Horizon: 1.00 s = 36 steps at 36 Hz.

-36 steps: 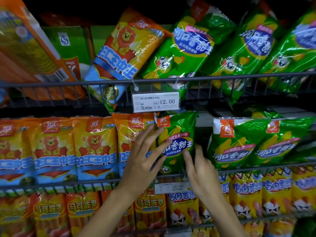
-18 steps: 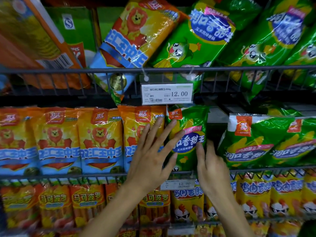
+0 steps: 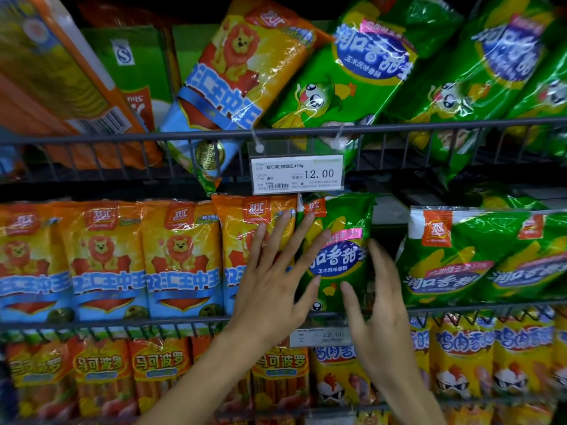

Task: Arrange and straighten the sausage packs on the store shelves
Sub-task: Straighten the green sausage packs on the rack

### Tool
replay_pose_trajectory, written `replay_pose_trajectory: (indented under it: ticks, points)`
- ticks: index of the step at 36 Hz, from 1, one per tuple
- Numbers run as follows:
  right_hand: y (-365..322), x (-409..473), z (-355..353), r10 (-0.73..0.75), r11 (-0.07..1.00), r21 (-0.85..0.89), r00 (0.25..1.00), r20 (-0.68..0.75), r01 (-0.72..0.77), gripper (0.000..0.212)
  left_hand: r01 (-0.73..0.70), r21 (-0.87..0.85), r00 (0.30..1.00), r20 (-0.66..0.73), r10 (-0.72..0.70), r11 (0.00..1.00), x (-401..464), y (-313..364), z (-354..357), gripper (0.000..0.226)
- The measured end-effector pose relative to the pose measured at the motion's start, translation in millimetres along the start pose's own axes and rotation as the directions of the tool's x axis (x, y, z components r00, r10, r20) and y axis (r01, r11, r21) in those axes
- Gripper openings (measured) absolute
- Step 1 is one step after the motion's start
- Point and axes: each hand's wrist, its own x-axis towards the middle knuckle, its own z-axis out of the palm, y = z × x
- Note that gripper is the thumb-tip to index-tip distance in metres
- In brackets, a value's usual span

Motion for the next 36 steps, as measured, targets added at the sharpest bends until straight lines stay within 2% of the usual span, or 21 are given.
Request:
replay_pose_trajectory:
  ticks: [5,7,11,14,20,25,30,33,36]
  points:
    - [-3,14,1,-0.283,0.955,-0.105,0.958,-0.036,0.278,0.062,-0.002,0.003,1.0,-0.026,0.002,1.0,4,-3,-2,0.07]
    - [-1,28,2,-0.328,0.938,-0.124,0.945,-0.011,0.324,0.061,0.0,0.01,0.998,-0.059,0.0,1.0,10,-7,-5,0.07]
    - [4,48,6,-0.281,0.952,-0.101,0.956,0.088,0.29,0.064,0.015,0.032,0.996,-0.089,-0.012,0.999,19,-13,-6,0.07]
    - [3,53,11,-0.244,0.957,-0.131,0.964,0.108,0.257,0.063,0.018,0.044,0.994,-0.105,-0.013,0.999,20,-16,-3,0.067]
    - [-1,57,14,-0.155,0.967,-0.19,0.984,0.09,0.169,0.062,0.102,0.059,0.991,-0.095,-0.096,0.993,23,-17,-4,0.067]
    - [-2,51,13,-0.144,0.975,-0.156,0.985,0.09,0.157,0.062,0.086,0.056,0.993,-0.088,-0.081,0.995,21,-18,-3,0.069]
    - [1,22,12,-0.137,0.986,-0.088,0.99,0.029,0.139,0.07,0.063,0.002,0.995,-0.08,-0.063,0.998,8,-14,-2,0.072]
    - [4,-6,13,-0.054,0.995,-0.085,0.999,-0.007,0.053,0.072,0.026,-0.05,0.997,-0.065,-0.03,0.998,-9,-10,4,0.069]
    - [4,-23,15,0.011,0.991,-0.135,1.0,0.004,-0.01,0.072,0.0,-0.024,1.0,-0.013,0.0,1.0,-24,-6,7,0.064]
